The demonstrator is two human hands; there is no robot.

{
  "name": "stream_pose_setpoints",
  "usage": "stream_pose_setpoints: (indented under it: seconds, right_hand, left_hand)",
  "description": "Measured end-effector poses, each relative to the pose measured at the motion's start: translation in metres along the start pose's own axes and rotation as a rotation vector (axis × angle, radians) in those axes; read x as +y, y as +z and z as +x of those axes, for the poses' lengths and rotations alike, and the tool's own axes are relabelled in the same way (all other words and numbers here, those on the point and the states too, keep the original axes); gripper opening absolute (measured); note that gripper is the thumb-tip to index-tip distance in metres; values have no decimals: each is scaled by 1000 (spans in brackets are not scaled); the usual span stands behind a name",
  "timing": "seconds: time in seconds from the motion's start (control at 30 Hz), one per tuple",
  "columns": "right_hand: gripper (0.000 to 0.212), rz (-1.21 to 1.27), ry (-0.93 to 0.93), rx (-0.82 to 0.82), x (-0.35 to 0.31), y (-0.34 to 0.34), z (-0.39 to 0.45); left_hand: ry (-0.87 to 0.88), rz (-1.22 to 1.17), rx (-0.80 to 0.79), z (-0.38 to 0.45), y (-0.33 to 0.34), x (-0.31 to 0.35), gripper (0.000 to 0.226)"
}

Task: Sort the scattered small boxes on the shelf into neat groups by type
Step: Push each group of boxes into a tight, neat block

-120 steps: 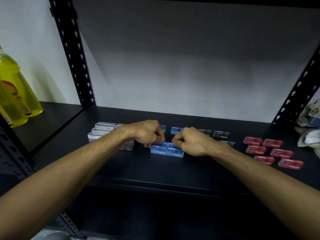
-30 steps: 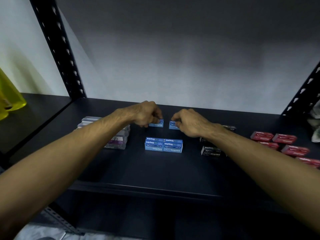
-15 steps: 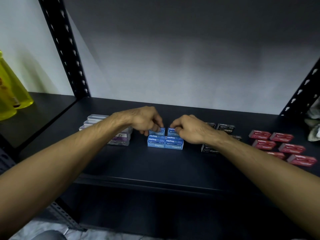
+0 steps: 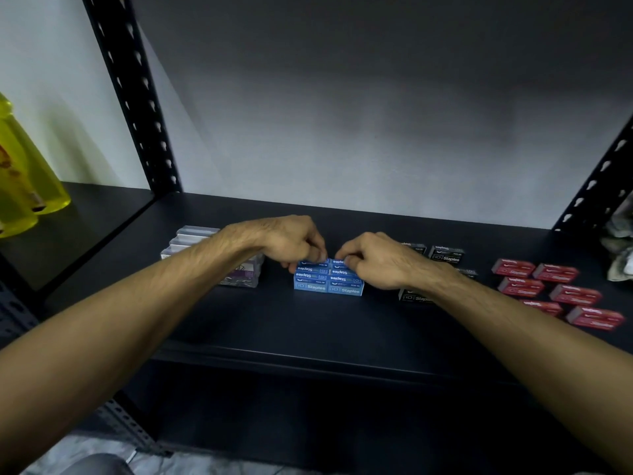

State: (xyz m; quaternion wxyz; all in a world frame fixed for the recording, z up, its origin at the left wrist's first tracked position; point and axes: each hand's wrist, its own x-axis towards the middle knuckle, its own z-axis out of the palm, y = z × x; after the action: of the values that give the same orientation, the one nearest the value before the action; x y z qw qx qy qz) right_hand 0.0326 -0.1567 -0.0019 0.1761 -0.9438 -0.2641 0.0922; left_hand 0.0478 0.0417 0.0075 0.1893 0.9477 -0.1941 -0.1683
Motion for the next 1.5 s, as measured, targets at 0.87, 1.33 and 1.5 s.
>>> stream_pose_setpoints:
  seconds: [0.87, 1.33, 1.5]
  right_hand:
    - [41, -129, -16, -114, 0, 4, 4]
    - [40, -137, 1, -113, -4, 4, 5]
    - [43, -134, 2, -112, -4, 4, 5]
  left_hand:
    - [-27, 200, -22, -13, 14, 10, 47]
    - [-29, 209, -24, -15, 14, 10, 45]
    - [-30, 200, -25, -16, 14, 11, 46]
